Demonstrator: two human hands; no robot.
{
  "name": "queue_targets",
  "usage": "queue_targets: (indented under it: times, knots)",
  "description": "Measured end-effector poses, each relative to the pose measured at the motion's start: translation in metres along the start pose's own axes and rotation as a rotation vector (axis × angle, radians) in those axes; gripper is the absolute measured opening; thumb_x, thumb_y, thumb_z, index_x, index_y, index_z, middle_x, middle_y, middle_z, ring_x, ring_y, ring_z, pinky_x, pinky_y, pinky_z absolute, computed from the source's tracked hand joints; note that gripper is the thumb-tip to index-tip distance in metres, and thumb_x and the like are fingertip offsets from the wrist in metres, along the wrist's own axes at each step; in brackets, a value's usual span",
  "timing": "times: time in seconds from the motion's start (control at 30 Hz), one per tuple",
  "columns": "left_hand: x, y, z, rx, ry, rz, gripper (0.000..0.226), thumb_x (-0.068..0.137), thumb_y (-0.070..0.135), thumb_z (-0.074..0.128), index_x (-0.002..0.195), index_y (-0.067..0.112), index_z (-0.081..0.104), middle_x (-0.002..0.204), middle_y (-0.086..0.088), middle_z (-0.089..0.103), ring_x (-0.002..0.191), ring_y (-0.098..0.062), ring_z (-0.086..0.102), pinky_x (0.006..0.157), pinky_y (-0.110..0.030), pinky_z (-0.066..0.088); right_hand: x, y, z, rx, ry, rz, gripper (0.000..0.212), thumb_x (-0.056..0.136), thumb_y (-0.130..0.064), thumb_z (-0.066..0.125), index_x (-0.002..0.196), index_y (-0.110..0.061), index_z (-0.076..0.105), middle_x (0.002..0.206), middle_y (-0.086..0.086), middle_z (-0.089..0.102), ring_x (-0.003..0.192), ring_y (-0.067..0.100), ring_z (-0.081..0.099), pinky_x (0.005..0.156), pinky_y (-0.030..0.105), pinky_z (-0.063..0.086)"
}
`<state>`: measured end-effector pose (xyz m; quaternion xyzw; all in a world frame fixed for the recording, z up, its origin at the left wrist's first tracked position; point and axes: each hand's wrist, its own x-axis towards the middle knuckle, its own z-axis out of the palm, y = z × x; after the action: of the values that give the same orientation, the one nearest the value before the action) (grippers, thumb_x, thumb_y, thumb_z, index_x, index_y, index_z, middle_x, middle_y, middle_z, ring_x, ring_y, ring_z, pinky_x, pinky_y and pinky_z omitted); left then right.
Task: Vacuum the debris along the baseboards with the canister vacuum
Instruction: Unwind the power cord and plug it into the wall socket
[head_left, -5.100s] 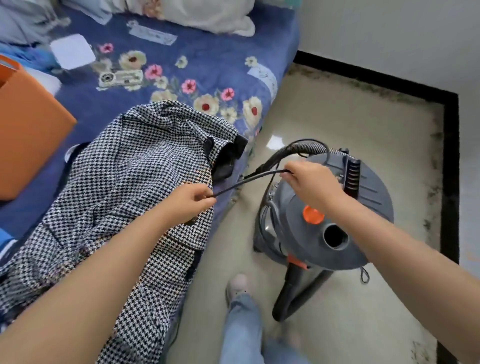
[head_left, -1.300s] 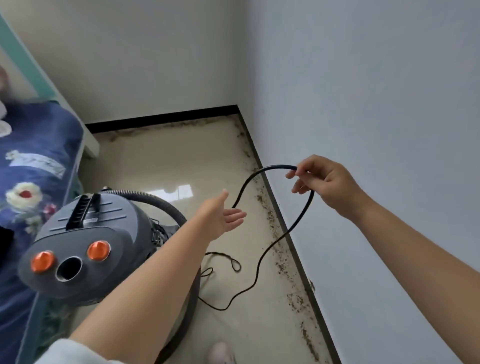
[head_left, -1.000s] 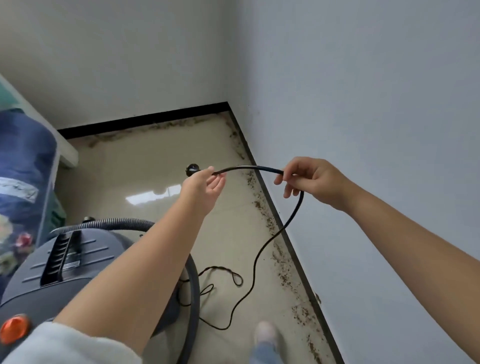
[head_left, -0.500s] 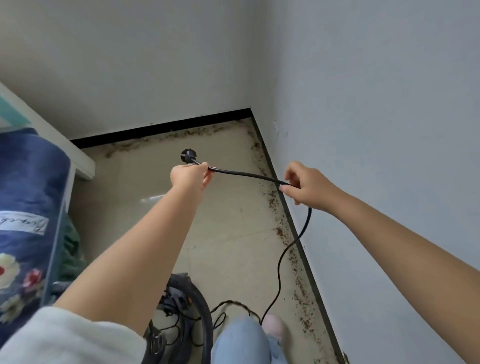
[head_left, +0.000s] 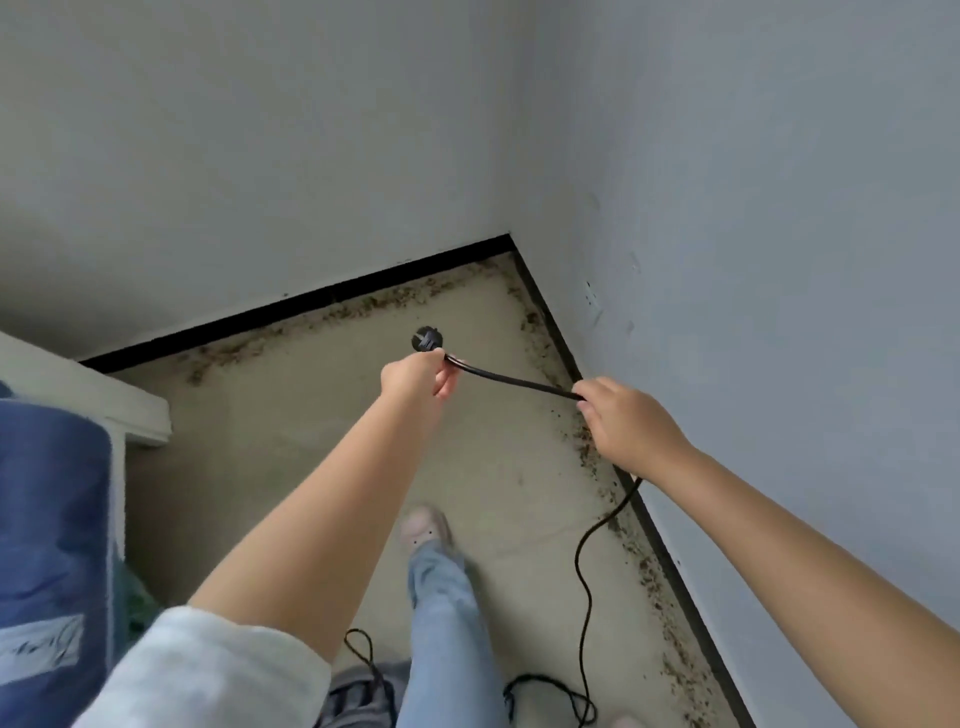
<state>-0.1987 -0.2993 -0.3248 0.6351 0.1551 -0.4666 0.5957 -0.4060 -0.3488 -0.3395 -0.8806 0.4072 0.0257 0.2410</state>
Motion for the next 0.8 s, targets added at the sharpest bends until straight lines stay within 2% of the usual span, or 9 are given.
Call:
queue_targets:
  times: [0.03,0.1,0.2,0.33,0.4,0.5,0.67,0.73,0.8]
  knots:
    - [0.021,0.019,0.009,0.072,0.003,-0.017,0.003,0.092,-0.001,0.051,0.089,-0.001,0.052,0.069,-0.008,0.050,0.038,-0.011,0.055,0.035,-0.014,0.044,0.026,-0.002,0.001,0.017,-0.025,0.032,0.028,0.099,-0.016,0.036,0.118,-0.004,0.053,0.110,0.012,0.055,0.095,0.033,0.054,0.079,0.041,0.045]
    - [0.064,0.055,0.023,0.226,0.010,-0.034,0.018,0.093,0.000,0.048,0.076,0.005,0.047,0.065,-0.005,0.044,0.038,-0.009,0.047,0.036,-0.014,0.042,0.075,-0.013,0.003,0.046,-0.080,0.081,0.026,0.098,-0.015,0.037,0.116,-0.004,0.053,0.112,0.011,0.053,0.096,0.032,0.053,0.081,0.040,0.044]
    - [0.116,0.094,0.037,0.544,0.010,0.041,0.027,0.092,-0.003,0.042,0.067,0.008,0.046,0.061,-0.006,0.042,0.047,-0.013,0.040,0.045,-0.021,0.035,0.132,-0.030,0.008,0.060,-0.108,0.131,0.025,0.098,-0.019,0.037,0.108,-0.003,0.053,0.104,0.010,0.054,0.090,0.032,0.053,0.075,0.039,0.043]
    - [0.172,0.126,0.042,0.992,-0.002,0.167,0.027,0.083,-0.001,0.048,0.058,0.009,0.051,0.048,-0.003,0.050,0.051,-0.018,0.044,0.057,-0.023,0.037,0.175,-0.039,0.025,0.110,-0.199,0.154,0.025,0.099,-0.022,0.038,0.103,-0.004,0.055,0.093,0.009,0.056,0.088,0.030,0.054,0.076,0.040,0.044]
    - [0.194,0.133,0.050,1.183,-0.060,0.221,0.023,0.082,0.001,0.049,0.060,0.007,0.053,0.055,-0.004,0.049,0.054,-0.022,0.045,0.061,-0.026,0.037,0.191,-0.038,0.033,0.153,-0.211,0.179,0.025,0.099,-0.021,0.038,0.105,-0.004,0.056,0.096,0.011,0.058,0.091,0.031,0.055,0.078,0.041,0.044]
    - [0.220,0.148,0.073,1.451,-0.145,0.349,0.013,0.082,0.005,0.048,0.069,0.006,0.048,0.059,-0.004,0.044,0.053,-0.022,0.039,0.051,-0.023,0.027,0.218,-0.038,0.036,0.229,-0.209,0.251,0.025,0.099,-0.018,0.039,0.106,-0.002,0.057,0.096,0.012,0.059,0.091,0.030,0.055,0.075,0.037,0.041]
    - [0.267,0.180,0.144,1.823,-0.335,0.516,0.023,0.086,0.008,0.050,0.065,0.009,0.042,0.059,-0.002,0.040,0.050,-0.015,0.037,0.044,-0.024,0.025,0.267,-0.033,0.041,0.361,-0.161,0.371,0.023,0.099,-0.018,0.040,0.091,-0.002,0.054,0.073,0.004,0.047,0.071,0.024,0.049,0.062,0.035,0.034]
    - [0.288,0.183,0.180,1.899,-0.408,0.534,0.027,0.087,0.008,0.051,0.062,0.011,0.039,0.059,-0.003,0.040,0.050,-0.015,0.038,0.044,-0.025,0.027,0.290,-0.022,0.045,0.401,-0.155,0.433,0.021,0.099,-0.019,0.039,0.085,-0.007,0.048,0.068,-0.001,0.043,0.063,0.019,0.044,0.058,0.032,0.032]
    - [0.309,0.181,0.210,1.953,-0.503,0.560,0.021,0.088,0.009,0.051,0.068,0.007,0.043,0.062,-0.003,0.041,0.053,-0.016,0.040,0.044,-0.026,0.028,0.314,-0.012,0.048,0.430,-0.120,0.503,0.019,0.100,-0.019,0.039,0.086,-0.009,0.048,0.067,-0.005,0.040,0.060,0.013,0.040,0.054,0.025,0.029]
